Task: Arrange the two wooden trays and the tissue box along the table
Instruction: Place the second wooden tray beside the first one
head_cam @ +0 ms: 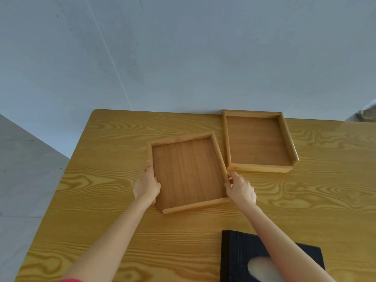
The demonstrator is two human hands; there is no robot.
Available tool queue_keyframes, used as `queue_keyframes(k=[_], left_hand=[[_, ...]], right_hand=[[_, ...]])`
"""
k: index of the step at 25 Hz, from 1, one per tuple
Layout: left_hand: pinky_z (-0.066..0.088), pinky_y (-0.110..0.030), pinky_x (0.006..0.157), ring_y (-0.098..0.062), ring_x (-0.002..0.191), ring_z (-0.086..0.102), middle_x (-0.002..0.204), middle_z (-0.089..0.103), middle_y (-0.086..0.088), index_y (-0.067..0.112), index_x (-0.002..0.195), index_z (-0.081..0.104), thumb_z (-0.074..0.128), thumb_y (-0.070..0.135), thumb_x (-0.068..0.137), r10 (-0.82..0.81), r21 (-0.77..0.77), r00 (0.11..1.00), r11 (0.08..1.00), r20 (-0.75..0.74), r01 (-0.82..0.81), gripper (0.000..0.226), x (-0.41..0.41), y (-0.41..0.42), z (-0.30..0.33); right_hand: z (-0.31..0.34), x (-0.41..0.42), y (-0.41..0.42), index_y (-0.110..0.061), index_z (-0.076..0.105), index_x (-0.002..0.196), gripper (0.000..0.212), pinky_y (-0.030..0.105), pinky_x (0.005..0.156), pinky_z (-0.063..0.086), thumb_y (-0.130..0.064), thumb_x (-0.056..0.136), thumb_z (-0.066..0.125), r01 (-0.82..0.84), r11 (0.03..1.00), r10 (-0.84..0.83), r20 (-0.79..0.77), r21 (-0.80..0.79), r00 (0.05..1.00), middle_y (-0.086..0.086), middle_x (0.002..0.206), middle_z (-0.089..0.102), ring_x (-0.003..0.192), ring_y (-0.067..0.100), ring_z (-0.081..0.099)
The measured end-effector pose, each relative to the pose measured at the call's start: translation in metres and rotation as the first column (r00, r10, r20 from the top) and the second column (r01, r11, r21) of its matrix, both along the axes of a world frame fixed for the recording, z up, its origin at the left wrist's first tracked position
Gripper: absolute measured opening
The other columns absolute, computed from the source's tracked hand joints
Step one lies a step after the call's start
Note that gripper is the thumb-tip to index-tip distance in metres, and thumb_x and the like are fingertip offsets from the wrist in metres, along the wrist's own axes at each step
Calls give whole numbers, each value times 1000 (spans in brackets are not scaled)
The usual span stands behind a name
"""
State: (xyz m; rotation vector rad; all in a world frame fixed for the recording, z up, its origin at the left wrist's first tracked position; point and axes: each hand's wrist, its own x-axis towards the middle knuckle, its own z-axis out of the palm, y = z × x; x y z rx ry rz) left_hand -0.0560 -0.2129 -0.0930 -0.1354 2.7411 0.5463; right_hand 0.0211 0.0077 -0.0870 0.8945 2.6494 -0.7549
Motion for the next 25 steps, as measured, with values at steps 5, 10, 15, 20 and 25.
queue_keyframes(k=[5, 10, 15, 20, 25], left_hand=[[50, -35, 77, -30, 105, 60, 137, 48, -12, 18, 148, 8, 42, 6, 93, -64, 25, 997, 998, 46, 63, 65, -33, 8, 3], [47, -37, 91, -33, 120, 50, 144, 37, -17, 13, 148, 2, 39, 15, 96, -179, 8, 978, 984, 103, 179, 64, -21, 6, 10], [7, -44, 119, -29, 146, 1, 159, 0, -8, 23, 148, 6, 36, 36, 96, -471, -60, 881, 881, -33, 469, 62, 30, 10, 19], [0, -44, 119, -27, 146, -3, 159, 5, -5, 30, 147, 9, 33, 38, 97, -622, -95, 780, 774, 71, 626, 57, 59, 18, 6], [6, -44, 119, -27, 146, 8, 158, 16, -3, 33, 144, 24, 31, 30, 99, -599, -144, 798, 786, 58, 601, 46, 58, 22, -1]], right_hand=[[1, 0, -5, -13, 45, 128, 34, 39, 74, 51, -19, 94, 48, 55, 998, -56, -11, -39, 998, 6, 123, 60, 102, 29, 61], [6, 0, -5, -10, 39, 132, 39, 41, 82, 50, -18, 95, 45, -12, 999, 14, 50, -34, 999, 10, 129, 53, 111, 30, 56], [17, 20, -14, -18, 17, 146, 61, 44, 109, 32, -25, 93, 46, -320, 946, 317, 56, 52, 947, 13, 154, 18, 140, 29, 24], [11, 34, -24, -20, 28, 143, 55, 42, 119, 6, -27, 93, 48, -453, 886, 443, 113, 94, 890, 8, 158, 8, 146, 23, -7], [1, 33, -26, -16, 40, 137, 41, 33, 116, -10, -13, 96, 39, -534, 813, 535, 64, 233, 843, 4, 152, 31, 146, 16, 6]])
